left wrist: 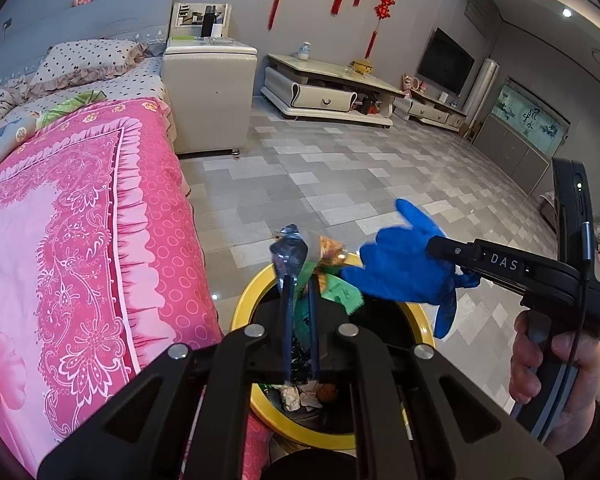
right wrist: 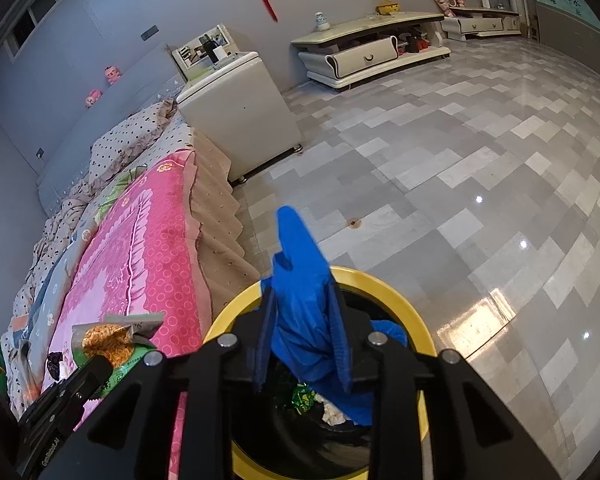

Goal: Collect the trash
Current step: 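Open both tools to drop wrapper and glove into the bin, then move both tools back over the bed toward the remaining items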

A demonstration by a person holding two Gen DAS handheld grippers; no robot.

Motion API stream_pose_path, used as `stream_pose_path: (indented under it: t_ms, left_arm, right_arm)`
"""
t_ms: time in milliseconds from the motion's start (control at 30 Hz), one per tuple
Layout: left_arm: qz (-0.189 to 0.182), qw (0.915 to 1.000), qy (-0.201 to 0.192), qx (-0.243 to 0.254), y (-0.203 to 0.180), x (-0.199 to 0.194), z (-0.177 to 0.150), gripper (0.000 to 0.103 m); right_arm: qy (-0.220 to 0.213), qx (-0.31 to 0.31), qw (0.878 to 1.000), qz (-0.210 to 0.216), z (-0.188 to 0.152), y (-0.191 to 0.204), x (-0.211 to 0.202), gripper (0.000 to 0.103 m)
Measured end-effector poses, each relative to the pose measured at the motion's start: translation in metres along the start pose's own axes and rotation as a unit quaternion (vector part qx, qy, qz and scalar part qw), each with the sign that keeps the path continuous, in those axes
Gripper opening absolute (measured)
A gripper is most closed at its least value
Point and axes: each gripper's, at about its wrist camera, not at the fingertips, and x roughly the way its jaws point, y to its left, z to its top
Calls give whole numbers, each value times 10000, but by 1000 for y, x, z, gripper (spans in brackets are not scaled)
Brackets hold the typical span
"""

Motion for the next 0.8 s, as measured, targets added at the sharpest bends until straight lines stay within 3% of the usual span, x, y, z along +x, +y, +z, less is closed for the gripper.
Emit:
stream_pose_path:
  t_ms: [33, 100, 267, 467, 533, 800]
  left_arm:
    - [9, 10000, -28, 0, 1, -2, 0, 28]
    - [30, 9999, -127, 12, 1, -7, -2, 44]
    - [43, 9999, -160, -27, 5, -15, -2, 47]
    - [215, 9990, -356, -157, 25, -35, 0, 61]
    - [344, 9982, -453, -187, 37, -45, 2, 66]
    - [884, 9919, -748, -522, 113, -92, 6, 69]
  right_arm:
    - [-5, 33, 10000, -8, 0, -1, -1, 32]
    - [-54, 57, 10000, -40, 0, -1, -5, 38]
    - [-135, 103, 9998, -81, 0, 0, -13, 41]
    - [-174, 21, 9998, 19, -2, 15, -20, 47]
    - [-170, -28, 9998, 127, -3, 24, -20, 50]
    - [-133, -647, 9964, 539, -11, 87, -21, 58]
